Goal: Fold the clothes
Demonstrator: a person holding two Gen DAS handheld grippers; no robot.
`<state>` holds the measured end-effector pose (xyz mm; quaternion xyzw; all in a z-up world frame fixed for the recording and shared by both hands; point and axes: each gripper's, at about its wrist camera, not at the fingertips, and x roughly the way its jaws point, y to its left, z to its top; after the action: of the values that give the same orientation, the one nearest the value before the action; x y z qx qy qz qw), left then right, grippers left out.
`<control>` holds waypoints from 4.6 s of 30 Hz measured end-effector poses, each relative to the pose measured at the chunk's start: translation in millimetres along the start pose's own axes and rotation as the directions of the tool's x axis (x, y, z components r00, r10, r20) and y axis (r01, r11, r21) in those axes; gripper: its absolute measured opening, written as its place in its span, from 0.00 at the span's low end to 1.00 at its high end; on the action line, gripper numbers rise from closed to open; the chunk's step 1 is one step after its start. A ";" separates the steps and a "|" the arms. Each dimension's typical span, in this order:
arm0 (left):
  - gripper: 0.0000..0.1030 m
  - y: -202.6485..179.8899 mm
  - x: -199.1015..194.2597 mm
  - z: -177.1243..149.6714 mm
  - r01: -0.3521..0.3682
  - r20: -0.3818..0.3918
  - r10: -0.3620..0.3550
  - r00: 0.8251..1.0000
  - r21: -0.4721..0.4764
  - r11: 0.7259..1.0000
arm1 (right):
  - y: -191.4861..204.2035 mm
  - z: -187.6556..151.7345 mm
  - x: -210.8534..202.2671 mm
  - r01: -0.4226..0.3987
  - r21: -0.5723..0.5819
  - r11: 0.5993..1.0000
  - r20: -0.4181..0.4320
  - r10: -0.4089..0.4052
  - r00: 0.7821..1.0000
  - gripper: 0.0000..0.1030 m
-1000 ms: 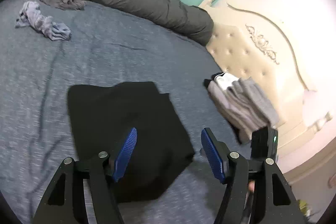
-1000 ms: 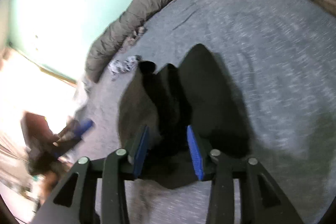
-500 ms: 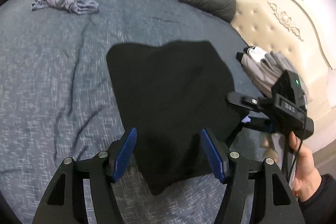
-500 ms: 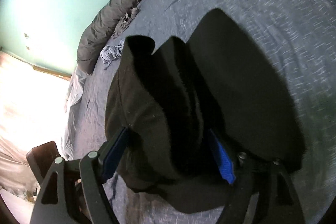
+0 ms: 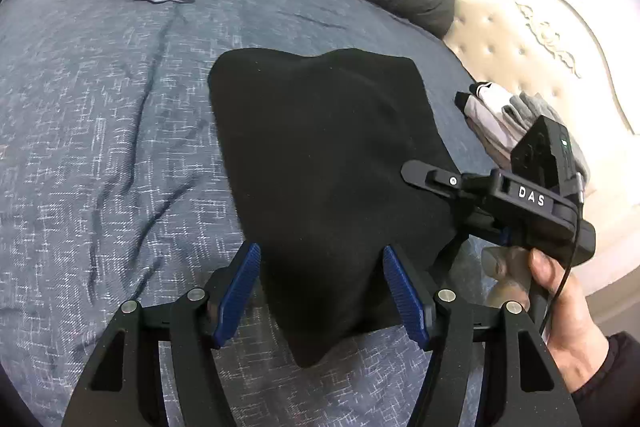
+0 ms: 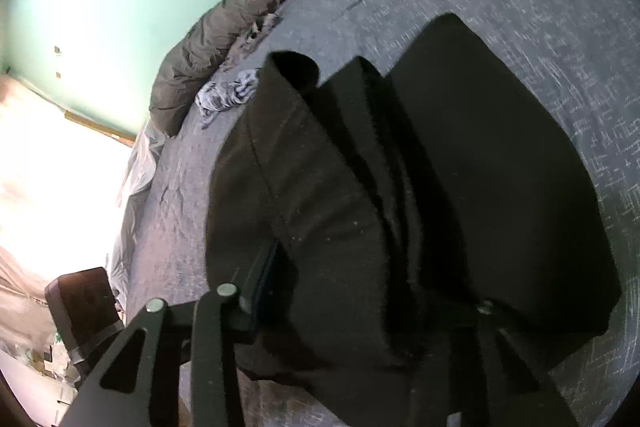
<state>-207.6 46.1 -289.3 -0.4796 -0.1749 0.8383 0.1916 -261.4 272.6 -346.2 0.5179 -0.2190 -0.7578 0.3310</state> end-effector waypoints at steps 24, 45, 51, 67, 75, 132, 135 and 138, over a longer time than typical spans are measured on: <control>0.66 -40.7 35.4 17.2 -0.066 -0.077 0.074 0.994 0.101 0.993 | -42.8 9.8 -54.9 0.195 -0.055 0.979 0.052 -0.193 0.980 0.39; 0.61 -64.3 28.3 33.4 -0.055 -0.011 0.057 0.998 0.145 0.988 | -3.0 27.9 -50.2 0.326 -0.319 0.890 0.078 -0.318 0.945 0.04; 0.54 -54.1 56.0 28.6 -0.082 -0.061 0.093 0.994 0.159 0.984 | -31.6 24.9 -41.4 0.334 -0.284 0.899 0.055 -0.333 0.941 0.00; 0.54 -49.7 45.0 77.0 -0.070 -0.044 0.077 0.996 0.137 0.988 | 14.2 66.2 -49.6 0.313 -0.372 0.874 0.129 -0.285 0.950 0.00; 0.54 -30.8 76.7 103.8 -0.099 -0.093 0.109 0.990 0.109 0.989 | -18.0 87.1 -6.1 0.362 -0.324 0.874 0.051 -0.365 0.929 0.00; 0.54 -16.7 -72.5 -1.3 -0.094 -0.019 0.096 0.995 0.098 0.991 | -13.9 -102.4 -79.5 0.088 0.255 0.963 0.075 -0.111 0.991 0.70; 0.54 -8.3 -82.2 -8.0 -0.093 -0.014 0.094 0.995 0.085 0.992 | -11.7 -109.0 -69.1 0.058 0.285 0.957 0.089 -0.086 0.992 0.73; 0.54 0.1 -91.5 -11.1 -0.094 -0.006 0.094 0.996 0.068 0.993 | -8.6 -109.6 -57.6 0.025 0.303 0.953 0.116 -0.063 0.991 0.75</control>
<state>-155.3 2.5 -227.2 -0.4843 -0.1226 0.8496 0.1689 -147.8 321.7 -355.4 0.5189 -0.3405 -0.7535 0.2169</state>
